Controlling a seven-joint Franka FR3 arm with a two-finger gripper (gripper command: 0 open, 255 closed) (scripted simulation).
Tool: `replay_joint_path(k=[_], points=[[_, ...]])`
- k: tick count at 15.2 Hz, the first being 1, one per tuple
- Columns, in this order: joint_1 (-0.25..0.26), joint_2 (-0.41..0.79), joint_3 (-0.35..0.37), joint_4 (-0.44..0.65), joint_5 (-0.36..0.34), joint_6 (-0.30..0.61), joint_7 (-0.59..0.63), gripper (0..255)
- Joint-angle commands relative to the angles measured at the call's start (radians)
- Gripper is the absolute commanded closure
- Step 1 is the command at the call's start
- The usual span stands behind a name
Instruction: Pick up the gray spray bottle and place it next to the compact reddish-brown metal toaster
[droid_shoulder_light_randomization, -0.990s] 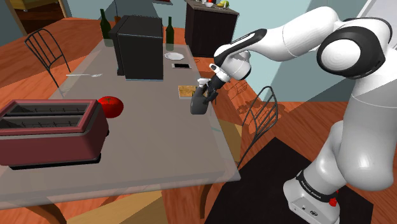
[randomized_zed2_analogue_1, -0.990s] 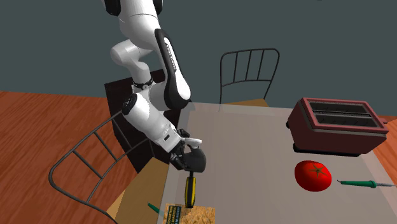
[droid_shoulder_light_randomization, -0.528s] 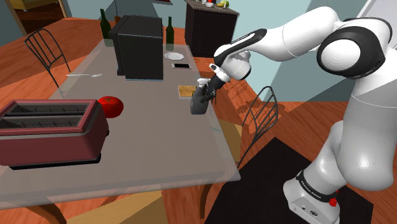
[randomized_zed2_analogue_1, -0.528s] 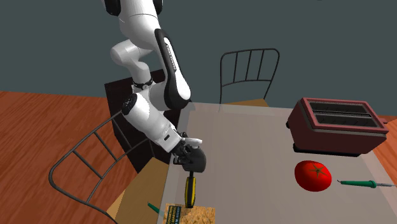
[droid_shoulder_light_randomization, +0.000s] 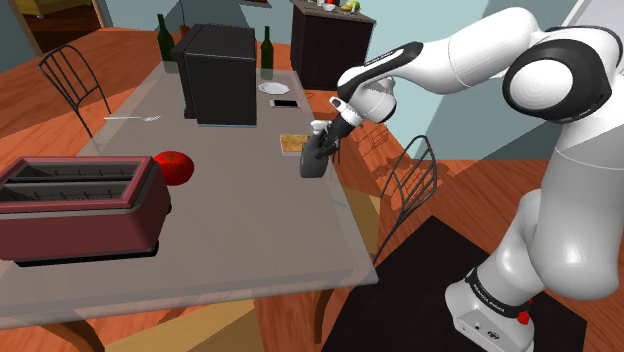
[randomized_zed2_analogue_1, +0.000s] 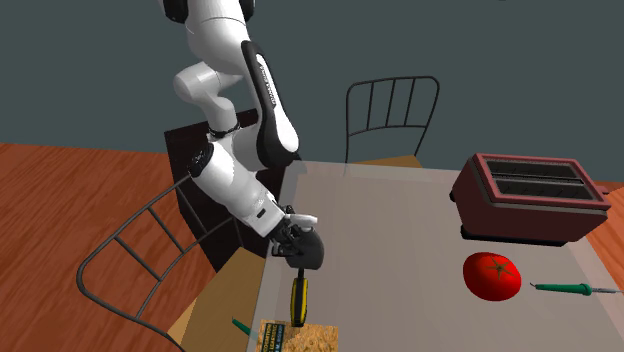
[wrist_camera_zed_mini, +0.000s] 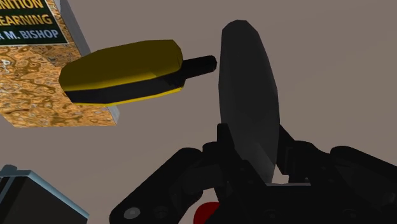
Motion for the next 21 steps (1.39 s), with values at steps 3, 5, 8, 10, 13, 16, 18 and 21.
replay_joint_path(k=[3,5,8,10,13,16,18,21], points=[[0.012,-0.038,-0.015,0.002,-0.047,-0.019,0.046,255],[0.017,-0.056,-0.022,0.005,-0.071,-0.03,0.069,255],[0.024,-0.082,-0.032,0.011,-0.105,-0.048,0.103,255],[0.028,-0.098,-0.038,0.017,-0.128,-0.06,0.125,255],[0.034,-0.122,-0.046,0.027,-0.16,-0.08,0.158,255],[0.038,-0.144,-0.053,0.039,-0.192,-0.1,0.19,255],[0.041,-0.158,-0.057,0.048,-0.212,-0.115,0.21,255],[0.044,-0.178,-0.062,0.063,-0.24,-0.138,0.241,255]])
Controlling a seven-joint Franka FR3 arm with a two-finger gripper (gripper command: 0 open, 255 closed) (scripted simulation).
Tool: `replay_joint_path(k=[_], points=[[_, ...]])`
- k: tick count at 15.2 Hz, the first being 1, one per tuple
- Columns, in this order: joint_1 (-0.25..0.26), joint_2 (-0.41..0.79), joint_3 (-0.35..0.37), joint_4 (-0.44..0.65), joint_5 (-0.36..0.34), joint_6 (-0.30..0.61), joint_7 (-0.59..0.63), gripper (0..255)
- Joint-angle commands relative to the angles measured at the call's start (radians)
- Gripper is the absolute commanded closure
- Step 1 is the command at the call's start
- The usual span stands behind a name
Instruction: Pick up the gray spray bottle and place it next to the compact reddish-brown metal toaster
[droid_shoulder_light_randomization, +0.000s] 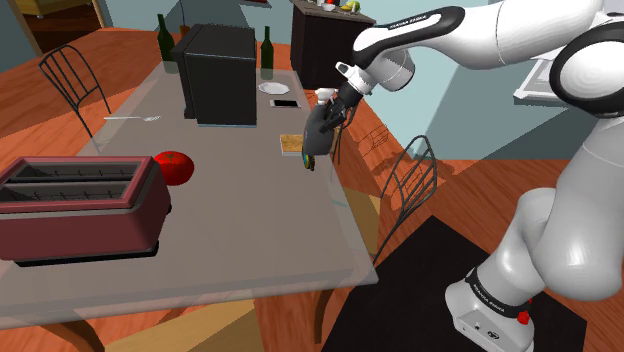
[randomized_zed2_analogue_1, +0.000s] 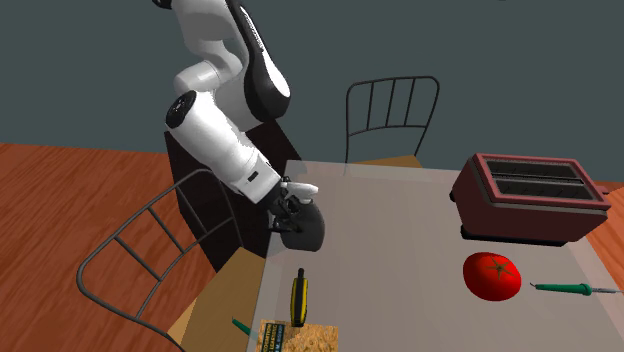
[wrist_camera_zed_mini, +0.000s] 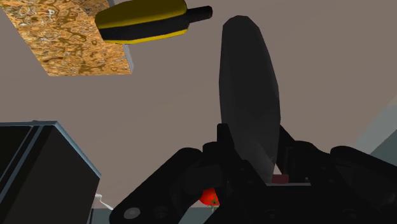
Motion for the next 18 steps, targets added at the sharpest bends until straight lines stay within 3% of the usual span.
replay_joint_path(k=[1,18], points=[[0.003,-0.018,-0.004,0.008,-0.022,-0.015,0.023,255],[0.009,-0.091,-0.019,0.142,-0.142,-0.171,0.17,255]])
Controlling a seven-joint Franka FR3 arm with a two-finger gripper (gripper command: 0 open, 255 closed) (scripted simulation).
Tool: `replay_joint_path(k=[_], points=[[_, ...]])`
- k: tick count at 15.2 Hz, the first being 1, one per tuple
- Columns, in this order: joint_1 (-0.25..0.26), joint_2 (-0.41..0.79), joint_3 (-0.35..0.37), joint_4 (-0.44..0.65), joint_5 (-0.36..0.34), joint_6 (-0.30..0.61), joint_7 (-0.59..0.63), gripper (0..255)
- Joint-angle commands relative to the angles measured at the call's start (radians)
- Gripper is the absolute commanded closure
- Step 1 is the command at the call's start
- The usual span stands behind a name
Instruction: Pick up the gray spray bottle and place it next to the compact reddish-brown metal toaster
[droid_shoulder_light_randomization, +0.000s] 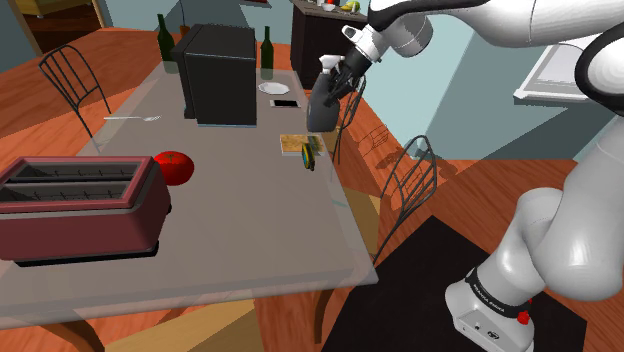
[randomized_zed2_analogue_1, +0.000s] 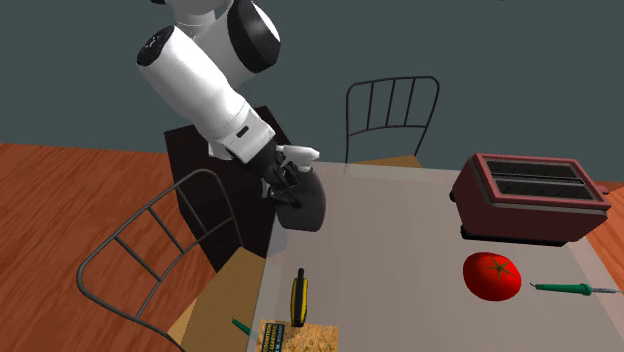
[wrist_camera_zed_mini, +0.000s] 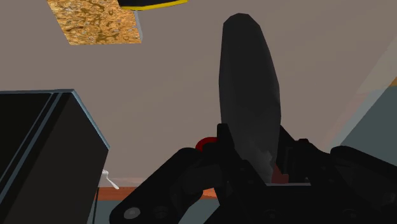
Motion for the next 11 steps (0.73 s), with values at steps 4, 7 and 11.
replay_joint_path(k=[4,7,11], points=[[0.0,-0.016,-0.002,0.046,-0.027,-0.05,0.038,255],[-0.001,-0.02,-0.004,0.08,-0.038,-0.083,0.058,255],[-0.003,-0.021,-0.006,0.13,-0.049,-0.128,0.084,255]])
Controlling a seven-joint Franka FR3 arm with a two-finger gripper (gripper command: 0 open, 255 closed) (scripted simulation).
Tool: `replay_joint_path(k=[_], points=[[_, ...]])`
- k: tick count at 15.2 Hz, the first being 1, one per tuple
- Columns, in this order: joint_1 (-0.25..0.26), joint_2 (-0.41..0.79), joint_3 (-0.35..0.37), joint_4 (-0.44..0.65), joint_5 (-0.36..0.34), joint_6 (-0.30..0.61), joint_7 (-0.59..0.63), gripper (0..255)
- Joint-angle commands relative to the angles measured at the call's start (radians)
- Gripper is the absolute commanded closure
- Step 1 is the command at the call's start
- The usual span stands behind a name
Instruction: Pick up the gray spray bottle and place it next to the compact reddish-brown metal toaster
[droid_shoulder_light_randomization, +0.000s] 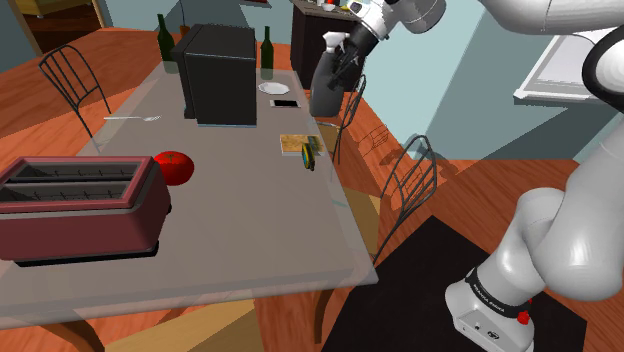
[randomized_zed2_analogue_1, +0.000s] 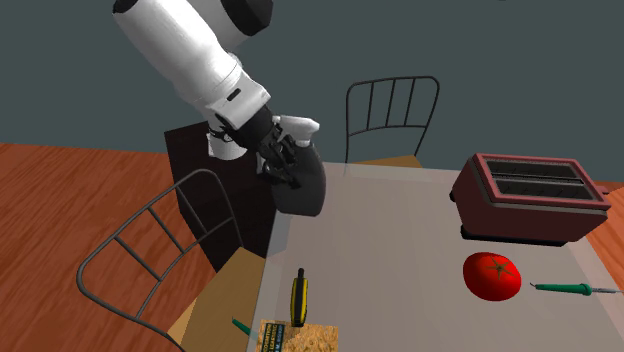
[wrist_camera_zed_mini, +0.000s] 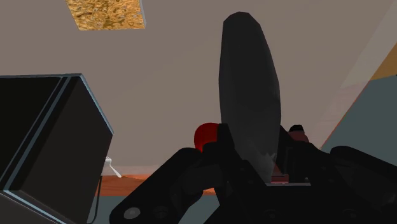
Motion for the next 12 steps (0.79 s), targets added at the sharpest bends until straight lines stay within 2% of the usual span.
replay_joint_path(k=[1,7,12], points=[[-0.001,0.003,-0.001,0.029,-0.003,-0.023,0.012,255],[-0.007,0.011,-0.005,0.109,-0.011,-0.092,0.044,255],[0.059,0.014,0.048,0.105,-0.035,-0.027,0.15,255]])
